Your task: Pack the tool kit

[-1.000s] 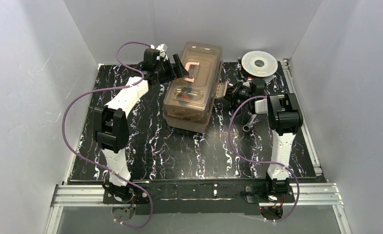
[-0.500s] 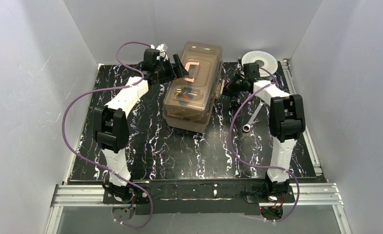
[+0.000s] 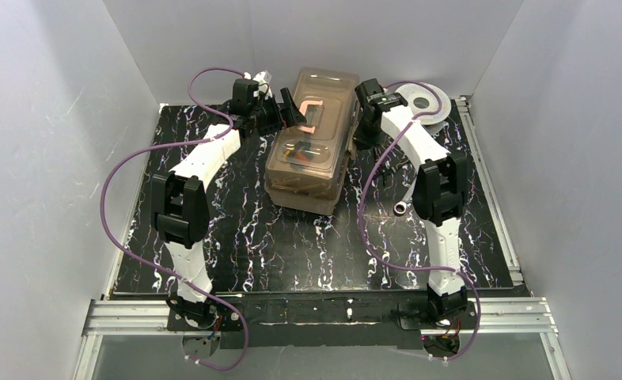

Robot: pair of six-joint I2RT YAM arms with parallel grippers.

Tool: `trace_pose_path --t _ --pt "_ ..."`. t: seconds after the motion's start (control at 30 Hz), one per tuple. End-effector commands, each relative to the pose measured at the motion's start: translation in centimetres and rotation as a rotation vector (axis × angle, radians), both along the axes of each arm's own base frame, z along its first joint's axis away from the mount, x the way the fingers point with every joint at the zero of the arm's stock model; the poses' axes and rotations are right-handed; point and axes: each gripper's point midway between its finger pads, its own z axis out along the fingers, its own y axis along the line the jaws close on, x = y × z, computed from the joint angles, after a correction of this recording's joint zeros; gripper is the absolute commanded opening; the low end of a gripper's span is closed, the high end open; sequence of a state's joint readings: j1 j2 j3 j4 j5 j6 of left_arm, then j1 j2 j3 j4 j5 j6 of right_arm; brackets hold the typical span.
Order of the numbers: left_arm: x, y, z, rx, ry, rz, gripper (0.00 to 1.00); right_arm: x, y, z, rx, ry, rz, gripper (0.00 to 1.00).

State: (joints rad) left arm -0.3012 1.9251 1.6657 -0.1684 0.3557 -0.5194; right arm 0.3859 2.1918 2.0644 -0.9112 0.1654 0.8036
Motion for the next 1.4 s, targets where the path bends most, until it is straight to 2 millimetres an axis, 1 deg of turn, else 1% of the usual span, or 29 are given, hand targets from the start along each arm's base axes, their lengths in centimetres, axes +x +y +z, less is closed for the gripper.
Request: trace_pose_path --t 0.0,0.07,0.3,0.4,0.43,0.47,0.5,0.53,0.57,0.67,0.73,0.83,0.9,1.0,1.03,1.1,1.2,1.23,1.27,1.3,1.33,1.37 --pt "-2.5 -1.4 -2.2 0.002 0.101 -0.088 0.98 0.1 3.1 -0.1 -0.001 -0.019 0.031 0.01" --pt "-2.4 -1.5 -2.2 -0.003 0.102 -0.09 0.98 0.1 3.8 -0.8 0.017 -0.009 0.05 0.01" --pt "-2.4 -1.6 -2.4 -0.008 0.108 -0.096 0.98 0.4 4.8 -3.0 0.048 0.009 0.072 0.01" --pt "-2.5 -1.7 -2.7 -0.011 0.116 -0.102 0.98 0.7 6.5 -3.2 0.148 -0.015 0.132 0.01" --pt "-2.5 -1.8 -2.8 -0.013 0.121 -0.104 0.98 0.6 7.5 -2.9 0.213 -0.024 0.164 0.01" --pt "-2.5 -1.9 -2.9 -0.016 0.123 -0.107 0.98 0.4 8.3 -3.0 0.264 -0.034 0.191 0.01" --pt "-2.6 -1.9 -3.1 -0.017 0.13 -0.108 0.98 0.8 8.8 -2.2 0.297 -0.076 0.207 0.01" --pt "-2.6 -1.8 -3.1 -0.02 0.131 -0.102 0.98 0.7 9.0 -2.1 0.316 -0.092 0.215 0.01" --pt "-2.7 -1.9 -3.0 -0.027 0.127 -0.101 0.98 0.7 9.6 -1.3 0.35 -0.119 0.236 0.01" --pt "-2.9 -2.0 -2.9 -0.05 0.121 -0.102 0.98 0.9 11.1 0.3 0.459 -0.184 0.293 0.01" --pt "-3.0 -2.2 -2.7 -0.054 0.123 -0.107 0.98 1.1 11.2 0.9 0.481 -0.201 0.296 0.01" --pt "-3.0 -1.6 -1.7 -0.034 0.104 -0.097 0.98 1.1 9.9 1.3 0.443 -0.223 0.282 0.01" --pt "-2.9 -0.6 -0.7 0.007 0.077 -0.06 0.98 0.8 8.7 2.2 0.44 -0.252 0.297 0.01" --pt "-3.1 1.2 1.7 0.065 0.001 0.013 0.98 -0.3 6.4 5.0 0.477 -0.34 0.34 0.01" --pt "-3.1 1.9 2.5 0.084 -0.029 0.035 0.98 -0.5 5.4 6.4 0.472 -0.393 0.339 0.01" --pt "-3.5 2.9 4.8 0.104 -0.091 0.072 0.98 -1.2 3.4 8.4 0.426 -0.467 0.329 0.03" --pt "-4.4 4.6 7.7 0.138 -0.168 0.123 0.98 -2.0 0.4 10.8 0.322 -0.519 0.298 0.08" --pt "-4.8 5.2 8.8 0.145 -0.201 0.142 0.98 -2.5 -0.6 11.2 0.293 -0.525 0.279 0.21" --pt "-5.2 5.9 9.5 0.157 -0.227 0.172 0.98 -3.1 -1.5 11.6 0.27 -0.542 0.261 0.39" --pt "-5.9 7.0 10.7 0.165 -0.268 0.21 0.98 -3.6 -2.3 12.2 0.251 -0.577 0.249 0.5" --pt "-6.3 8.1 11.1 0.182 -0.294 0.264 0.98 -4.5 -3.1 13.4 0.238 -0.637 0.232 0.62" --pt "-6.9 9.4 11.4 0.192 -0.325 0.317 0.98 -4.7 -3.9 14.1 0.221 -0.69 0.203 0.67"
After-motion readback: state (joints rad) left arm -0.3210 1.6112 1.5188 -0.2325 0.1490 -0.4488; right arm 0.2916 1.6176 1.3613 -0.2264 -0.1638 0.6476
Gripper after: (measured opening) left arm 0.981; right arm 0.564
